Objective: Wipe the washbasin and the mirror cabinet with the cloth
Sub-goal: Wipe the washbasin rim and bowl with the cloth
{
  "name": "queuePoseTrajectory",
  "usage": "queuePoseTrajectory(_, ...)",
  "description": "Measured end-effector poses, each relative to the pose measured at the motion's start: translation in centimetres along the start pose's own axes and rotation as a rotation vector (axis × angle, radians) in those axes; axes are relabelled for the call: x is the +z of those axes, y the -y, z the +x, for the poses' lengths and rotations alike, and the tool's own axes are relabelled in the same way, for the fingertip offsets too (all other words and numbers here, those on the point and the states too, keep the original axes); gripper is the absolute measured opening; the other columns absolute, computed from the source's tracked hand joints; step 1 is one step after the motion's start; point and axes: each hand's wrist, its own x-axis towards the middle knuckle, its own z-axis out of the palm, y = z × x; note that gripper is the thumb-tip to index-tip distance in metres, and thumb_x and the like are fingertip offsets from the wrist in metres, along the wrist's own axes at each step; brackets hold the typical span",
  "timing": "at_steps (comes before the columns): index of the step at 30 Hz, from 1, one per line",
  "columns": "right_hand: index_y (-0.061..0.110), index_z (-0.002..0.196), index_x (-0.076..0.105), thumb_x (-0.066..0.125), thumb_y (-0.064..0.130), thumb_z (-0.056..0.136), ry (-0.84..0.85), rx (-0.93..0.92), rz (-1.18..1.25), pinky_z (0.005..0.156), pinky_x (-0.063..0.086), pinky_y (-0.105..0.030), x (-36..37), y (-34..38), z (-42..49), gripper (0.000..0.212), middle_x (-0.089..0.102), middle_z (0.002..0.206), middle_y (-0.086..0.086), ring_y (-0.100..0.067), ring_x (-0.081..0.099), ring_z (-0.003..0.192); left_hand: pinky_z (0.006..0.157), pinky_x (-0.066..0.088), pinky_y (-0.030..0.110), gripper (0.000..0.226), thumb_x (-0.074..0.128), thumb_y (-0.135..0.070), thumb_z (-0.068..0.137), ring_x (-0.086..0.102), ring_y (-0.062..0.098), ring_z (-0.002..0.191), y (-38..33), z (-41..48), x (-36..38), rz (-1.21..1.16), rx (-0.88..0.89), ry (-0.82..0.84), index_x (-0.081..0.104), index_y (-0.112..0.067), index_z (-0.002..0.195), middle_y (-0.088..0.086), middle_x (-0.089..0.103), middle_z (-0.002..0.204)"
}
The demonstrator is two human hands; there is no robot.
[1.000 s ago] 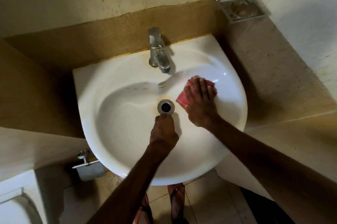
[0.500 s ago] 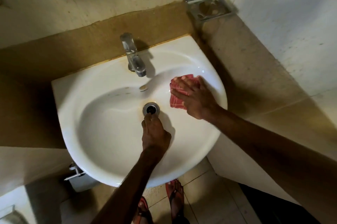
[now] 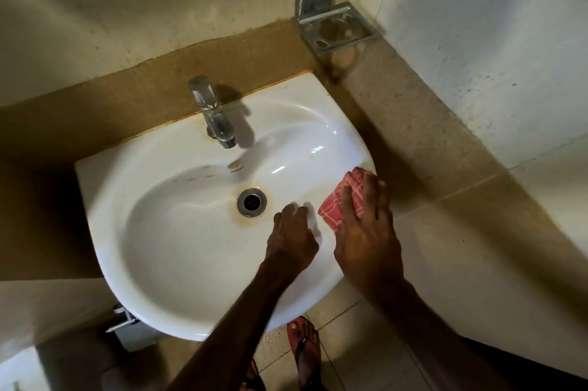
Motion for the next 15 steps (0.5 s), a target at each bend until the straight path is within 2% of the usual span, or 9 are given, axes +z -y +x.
queuePoseTrajectory(2,0.010,0.159,0.039,0.081,0.034,0.082,-0.047,-0.040,-0.005,0.121,0.033,-0.063,0.2,-0.4,0.4,0.091,0.019,0.171,-0.022,-0.048,0.018,0.156,0.079,0.063,0.052,0.045,0.064,-0.017,0.081,0.070,0.046,0.099,-0.1,0.2,-0.4,0.049,0.013,-0.038,0.066,0.009,0.119,0.030,0.069,0.114)
queuePoseTrajectory(4,0.011,0.163,0.028,0.080,0.032,0.080,-0.027,-0.092,-0.035,0.124,0.023,-0.062,0.1,-0.7,2.5,0.101,0.011,0.174,-0.017,-0.043,0.009,0.159,0.093,0.059,0.052,0.050,0.063,-0.013,0.086,0.063,0.045,0.117,-0.3,0.5,-1.0,0.063,-0.009,-0.074,0.059,0.005,0.133,0.028,0.060,0.133)
queuePoseTrajectory(6,0.016,0.167,0.011,0.077,0.032,0.081,0.023,-0.155,-0.084,0.126,0.010,-0.061,0.4,-0.9,6.0,0.109,-0.003,0.176,-0.010,-0.037,-0.005,0.161,0.108,0.050,0.049,0.060,0.062,-0.013,0.091,0.048,0.040,0.138,-0.2,1.3,-1.4,0.081,-0.026,-0.055,0.045,-0.001,0.148,0.023,0.043,0.154)
queuePoseTrajectory(8,0.022,0.167,0.009,0.076,0.026,0.081,0.019,-0.223,-0.121,0.126,0.002,-0.062,1.0,-0.9,9.5,0.109,-0.005,0.176,-0.007,-0.036,-0.008,0.161,0.120,0.035,0.042,0.073,0.060,-0.019,0.095,0.026,0.031,0.153,0.2,2.2,-1.7,0.100,-0.089,0.038,0.025,-0.009,0.159,0.014,0.019,0.168)
queuePoseTrajectory(11,0.025,0.167,0.010,0.073,0.024,0.085,-0.023,-0.306,-0.181,0.127,-0.001,-0.063,2.3,-0.3,12.5,0.103,-0.005,0.175,-0.009,-0.036,-0.008,0.161,0.122,0.030,0.040,0.082,0.062,-0.022,0.095,0.015,0.027,0.157,0.8,3.1,-1.7,0.120,-0.117,0.084,0.015,-0.012,0.162,0.011,0.006,0.171)
queuePoseTrajectory(15,0.022,0.167,0.004,0.068,0.023,0.088,-0.132,-0.355,-0.222,0.128,0.002,-0.062,4.0,0.9,13.0,0.102,-0.006,0.175,-0.015,-0.038,-0.006,0.161,0.122,0.029,0.040,0.081,0.062,-0.024,0.093,0.016,0.033,0.156,1.9,3.7,-1.6,0.125,-0.143,0.046,0.018,-0.007,0.160,0.018,0.011,0.169)
